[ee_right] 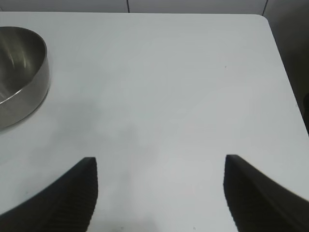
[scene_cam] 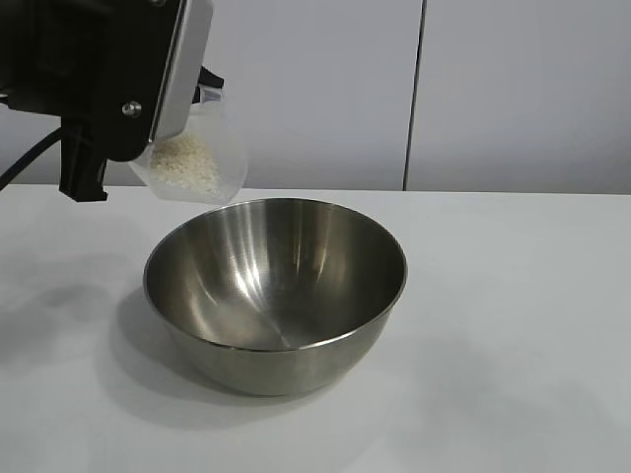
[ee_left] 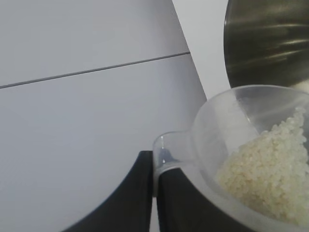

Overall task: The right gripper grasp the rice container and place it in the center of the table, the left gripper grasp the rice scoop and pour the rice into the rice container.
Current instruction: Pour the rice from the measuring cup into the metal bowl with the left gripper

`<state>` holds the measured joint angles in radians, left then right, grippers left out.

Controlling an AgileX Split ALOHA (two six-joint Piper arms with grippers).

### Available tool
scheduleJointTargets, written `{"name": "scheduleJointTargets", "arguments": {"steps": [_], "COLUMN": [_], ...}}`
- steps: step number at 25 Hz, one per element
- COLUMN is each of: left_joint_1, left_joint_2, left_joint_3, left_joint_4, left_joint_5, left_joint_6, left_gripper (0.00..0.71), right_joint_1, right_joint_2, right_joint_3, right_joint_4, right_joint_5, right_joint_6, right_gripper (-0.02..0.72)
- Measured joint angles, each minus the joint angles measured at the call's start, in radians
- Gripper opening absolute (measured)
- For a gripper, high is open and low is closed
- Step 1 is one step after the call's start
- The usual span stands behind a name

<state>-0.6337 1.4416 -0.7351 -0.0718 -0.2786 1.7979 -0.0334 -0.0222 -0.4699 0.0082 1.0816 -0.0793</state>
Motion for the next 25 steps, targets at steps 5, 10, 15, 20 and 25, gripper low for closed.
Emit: {"name": "scheduleJointTargets", "arguments": {"steps": [5,10,15,20,25], "left_joint_1": [0.0,0.0,0.0,0.0,0.0], "left_joint_2": [0.0,0.0,0.0,0.058,0.133], "left_joint_3": [-0.001,-0.001,-0.001,-0.027,-0.053], "left_joint_4": [0.0,0.002,0.002,0.002,0.002], "left_joint_5": [-0.005,-0.005,-0.005,-0.007,-0.075], "left_joint_6": [0.025,0.111,0.243,0.304,0.386], "left_gripper": [0.009,0.009,0.008,0.008,0.008], "right_joint_1": [0.0,0.0,0.0,0.0,0.0], "right_joint_2": [0.0,0.0,0.0,0.0,0.0], "right_joint_3": [0.0,0.0,0.0,0.0,0.0], "right_joint_4": [0.0,0.0,0.0,0.0,0.0], "right_joint_5": [-0.002,-0.002,-0.001,-0.001,-0.001], "right_joint_6": [0.0,0.0,0.0,0.0,0.0], "right_gripper": [0.503,0.503,0.503,0.503,0.503]}}
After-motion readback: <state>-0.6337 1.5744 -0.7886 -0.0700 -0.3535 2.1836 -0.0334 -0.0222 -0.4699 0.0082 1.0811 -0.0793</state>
